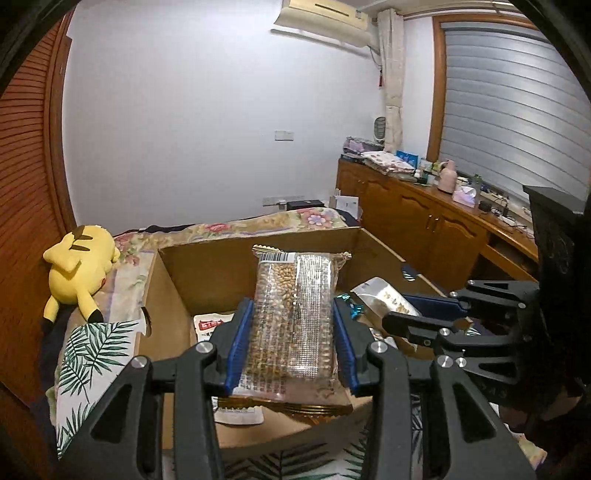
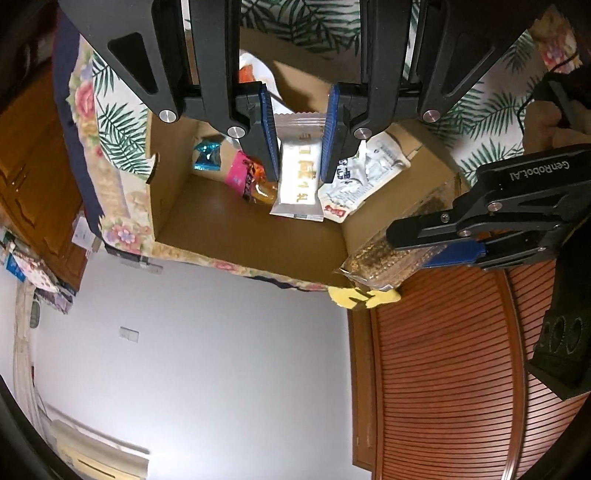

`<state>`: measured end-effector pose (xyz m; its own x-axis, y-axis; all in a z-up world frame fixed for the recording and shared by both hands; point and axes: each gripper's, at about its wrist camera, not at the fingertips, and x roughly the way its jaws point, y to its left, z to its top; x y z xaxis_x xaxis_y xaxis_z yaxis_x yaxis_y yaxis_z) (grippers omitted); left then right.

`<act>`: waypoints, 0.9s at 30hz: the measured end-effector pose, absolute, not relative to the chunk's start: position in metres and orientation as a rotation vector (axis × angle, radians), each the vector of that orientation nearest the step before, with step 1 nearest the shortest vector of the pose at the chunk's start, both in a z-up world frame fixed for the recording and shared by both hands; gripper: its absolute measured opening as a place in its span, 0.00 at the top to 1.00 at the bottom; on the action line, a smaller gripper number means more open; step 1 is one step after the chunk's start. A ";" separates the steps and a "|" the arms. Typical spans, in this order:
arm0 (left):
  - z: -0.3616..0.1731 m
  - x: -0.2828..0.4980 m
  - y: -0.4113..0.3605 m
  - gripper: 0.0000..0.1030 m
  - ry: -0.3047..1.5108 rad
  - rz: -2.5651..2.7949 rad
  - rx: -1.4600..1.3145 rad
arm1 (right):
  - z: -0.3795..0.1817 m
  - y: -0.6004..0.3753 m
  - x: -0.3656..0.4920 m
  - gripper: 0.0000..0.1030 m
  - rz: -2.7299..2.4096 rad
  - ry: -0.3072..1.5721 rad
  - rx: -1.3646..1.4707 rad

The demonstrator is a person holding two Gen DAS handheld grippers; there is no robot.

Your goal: Organize snacks

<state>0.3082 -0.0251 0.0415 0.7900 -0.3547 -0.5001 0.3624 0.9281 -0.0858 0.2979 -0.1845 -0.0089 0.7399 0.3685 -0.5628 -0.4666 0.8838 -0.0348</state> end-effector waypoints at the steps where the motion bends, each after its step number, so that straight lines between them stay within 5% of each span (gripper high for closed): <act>1: 0.039 0.311 -0.025 0.61 0.541 -0.382 0.013 | -0.010 -0.184 0.300 0.80 0.458 0.581 -0.176; 10: 0.022 0.325 -0.024 0.60 0.594 -0.347 0.013 | -0.022 -0.184 0.315 0.79 0.455 0.610 -0.150; 15: 0.016 0.326 -0.024 0.49 0.613 -0.325 0.009 | -0.025 -0.183 0.318 0.73 0.456 0.622 -0.142; 27: 0.034 0.284 -0.017 0.40 0.570 -0.292 0.025 | -0.013 -0.184 0.288 0.70 0.437 0.602 -0.127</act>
<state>0.2839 -0.0169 0.0342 0.8019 -0.2657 -0.5351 0.2795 0.9585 -0.0571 0.2885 -0.1845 -0.0131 0.7362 0.3597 -0.5733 -0.4328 0.9014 0.0098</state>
